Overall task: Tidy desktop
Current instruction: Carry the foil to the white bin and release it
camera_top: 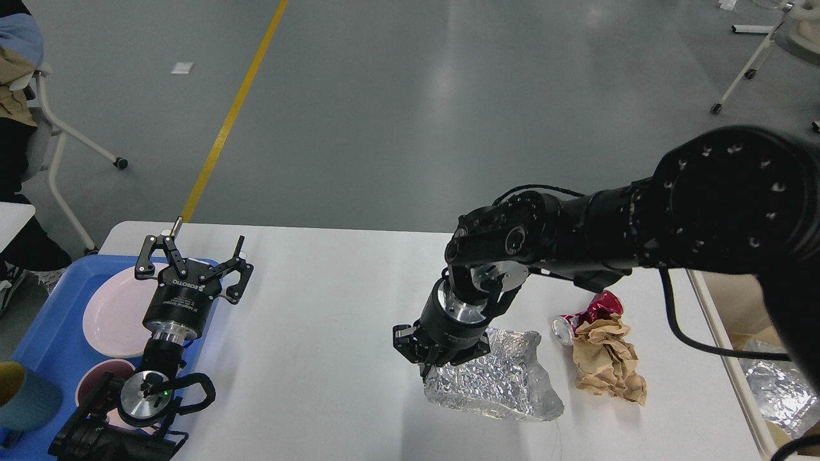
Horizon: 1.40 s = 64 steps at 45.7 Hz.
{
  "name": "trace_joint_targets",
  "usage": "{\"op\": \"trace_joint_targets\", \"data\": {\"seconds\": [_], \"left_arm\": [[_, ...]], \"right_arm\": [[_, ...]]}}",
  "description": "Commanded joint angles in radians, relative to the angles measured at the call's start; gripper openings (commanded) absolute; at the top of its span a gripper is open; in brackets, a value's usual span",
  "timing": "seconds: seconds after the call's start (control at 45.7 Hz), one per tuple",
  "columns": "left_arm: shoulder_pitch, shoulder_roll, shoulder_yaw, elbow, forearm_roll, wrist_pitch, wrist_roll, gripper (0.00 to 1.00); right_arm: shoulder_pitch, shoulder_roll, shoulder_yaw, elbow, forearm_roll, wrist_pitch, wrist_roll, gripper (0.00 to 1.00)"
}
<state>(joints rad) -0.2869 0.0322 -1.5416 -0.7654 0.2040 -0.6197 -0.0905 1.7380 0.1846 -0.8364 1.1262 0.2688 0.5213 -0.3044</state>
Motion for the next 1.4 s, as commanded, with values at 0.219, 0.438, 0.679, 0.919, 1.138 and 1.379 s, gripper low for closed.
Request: {"op": "trace_joint_targets", "data": {"seconds": [0.219,0.438,0.679,0.919,1.138,1.379], "left_arm": [[0.0,0.002,0.0,0.0,0.0,0.0,0.0,0.96],[0.0,0.002,0.0,0.0,0.0,0.0,0.0,0.96],[0.0,0.0,0.0,0.0,0.0,0.0,0.0,0.96],[0.002,0.0,0.0,0.0,0.0,0.0,-0.002,0.96],[0.002,0.002,0.0,0.0,0.0,0.0,-0.002,0.96],[0.002,0.0,0.0,0.0,0.0,0.0,-0.002,0.96]], "right_arm": [[0.386,-0.191,-0.012,0.182,0.064,0.239,-0.001,0.0],[0.635,-0.292,-0.099,0.311,0.023,0.289,-0.012,0.0],[0.721,-0.303,-0.345,0.33,-0.011,0.278,-0.013,0.0],[0.574,-0.358,-0.507,0.314,-0.069,0.174,-0.015,0.0],[0.312,-0.517,-0.616,0.221,-0.08,-0.092,-0.015,0.0],[0.023,-0.694,-0.606,-0.005,-0.095,-0.282,-0.013,0.0]]}}
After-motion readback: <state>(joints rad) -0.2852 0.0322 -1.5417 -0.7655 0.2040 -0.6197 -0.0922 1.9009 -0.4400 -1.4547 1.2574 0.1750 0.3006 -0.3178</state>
